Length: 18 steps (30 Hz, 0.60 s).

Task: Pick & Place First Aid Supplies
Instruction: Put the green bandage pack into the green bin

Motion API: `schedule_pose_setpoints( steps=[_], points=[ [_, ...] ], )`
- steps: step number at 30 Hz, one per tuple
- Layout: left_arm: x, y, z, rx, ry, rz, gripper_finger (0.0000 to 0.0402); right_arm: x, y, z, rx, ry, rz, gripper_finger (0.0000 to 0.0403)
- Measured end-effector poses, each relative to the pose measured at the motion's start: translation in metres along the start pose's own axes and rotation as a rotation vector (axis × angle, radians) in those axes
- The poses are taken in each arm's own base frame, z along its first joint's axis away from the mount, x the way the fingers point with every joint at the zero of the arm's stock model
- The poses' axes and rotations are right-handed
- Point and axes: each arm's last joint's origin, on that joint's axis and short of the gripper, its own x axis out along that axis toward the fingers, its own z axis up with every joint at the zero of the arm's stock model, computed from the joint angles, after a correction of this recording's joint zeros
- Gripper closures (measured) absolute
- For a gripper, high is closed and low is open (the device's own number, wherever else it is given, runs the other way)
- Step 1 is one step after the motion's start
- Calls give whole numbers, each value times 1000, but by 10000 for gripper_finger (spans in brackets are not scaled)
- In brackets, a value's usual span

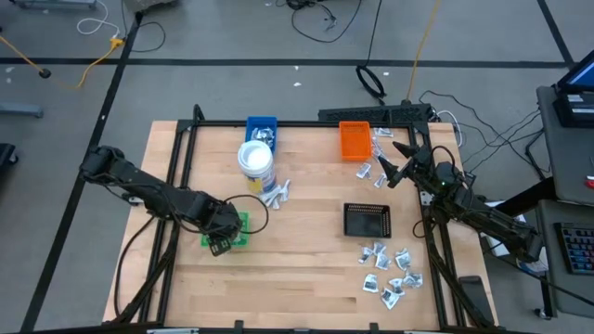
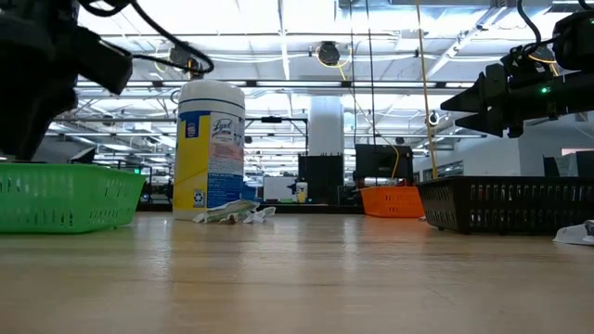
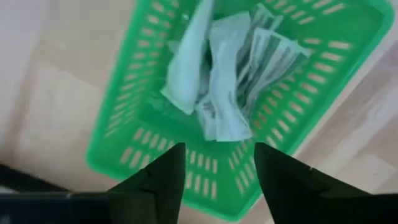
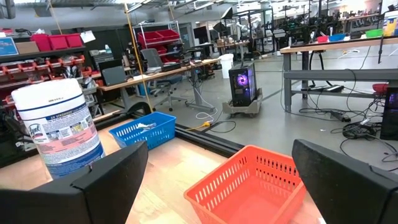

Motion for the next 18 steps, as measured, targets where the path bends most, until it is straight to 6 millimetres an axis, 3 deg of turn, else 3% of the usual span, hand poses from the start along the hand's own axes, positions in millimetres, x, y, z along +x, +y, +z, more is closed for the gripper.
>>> schedule_pose_setpoints(
  steps=[8, 18],
  points=[
    [-25, -9, 9, -60, -6, 107, 209, 0, 0, 0, 0, 0, 0, 9],
    [-35, -40, 58, -206, -22, 105, 230, 0, 0, 0, 0, -1, 0, 9]
  ],
)
